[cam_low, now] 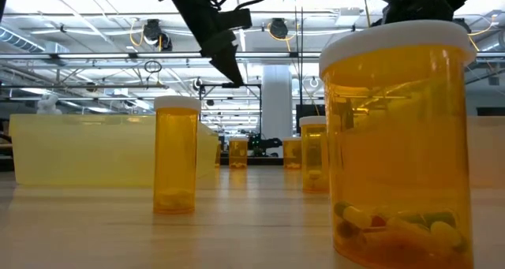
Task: Pick and place medicine bottles into bin by pill shape (circle, oval)
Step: Put the large orange pill bottle into the yellow bin
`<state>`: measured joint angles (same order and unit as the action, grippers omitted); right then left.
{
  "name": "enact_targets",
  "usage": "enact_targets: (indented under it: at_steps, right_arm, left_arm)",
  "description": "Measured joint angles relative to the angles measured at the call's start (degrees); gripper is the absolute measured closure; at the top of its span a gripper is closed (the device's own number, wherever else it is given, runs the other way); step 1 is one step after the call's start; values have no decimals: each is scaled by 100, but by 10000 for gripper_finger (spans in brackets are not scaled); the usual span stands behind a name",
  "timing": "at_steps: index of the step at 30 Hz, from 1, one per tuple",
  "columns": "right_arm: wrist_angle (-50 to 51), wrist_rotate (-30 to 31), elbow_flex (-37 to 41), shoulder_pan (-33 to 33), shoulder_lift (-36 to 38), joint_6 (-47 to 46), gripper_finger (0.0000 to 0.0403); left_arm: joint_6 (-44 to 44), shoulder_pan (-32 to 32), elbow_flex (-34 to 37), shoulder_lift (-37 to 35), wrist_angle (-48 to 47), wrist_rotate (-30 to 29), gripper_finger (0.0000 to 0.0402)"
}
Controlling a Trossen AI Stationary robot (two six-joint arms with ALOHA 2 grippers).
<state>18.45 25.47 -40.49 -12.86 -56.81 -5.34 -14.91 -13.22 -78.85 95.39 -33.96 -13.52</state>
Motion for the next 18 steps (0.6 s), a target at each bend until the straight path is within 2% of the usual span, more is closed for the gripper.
enact_targets:
  at_steps: [6, 9, 14, 18]
  right_arm:
    - [26, 0, 0, -156, 210, 6, 200]
    - [28, 0, 2, -198, 278, 6, 200]
    - [30, 0, 1, -225, 288, 6, 200]
    - [28, 0, 0, -225, 288, 25, 200]
  left_arm:
    - [25, -451, 0, 0, -81, 391, 155]
    - [-51, -740, 0, 0, -96, 670, 122]
    - [-276, -1051, 2, 15, -50, 748, 58]
    - [-371, -1175, -137, 292, -182, 857, 36]
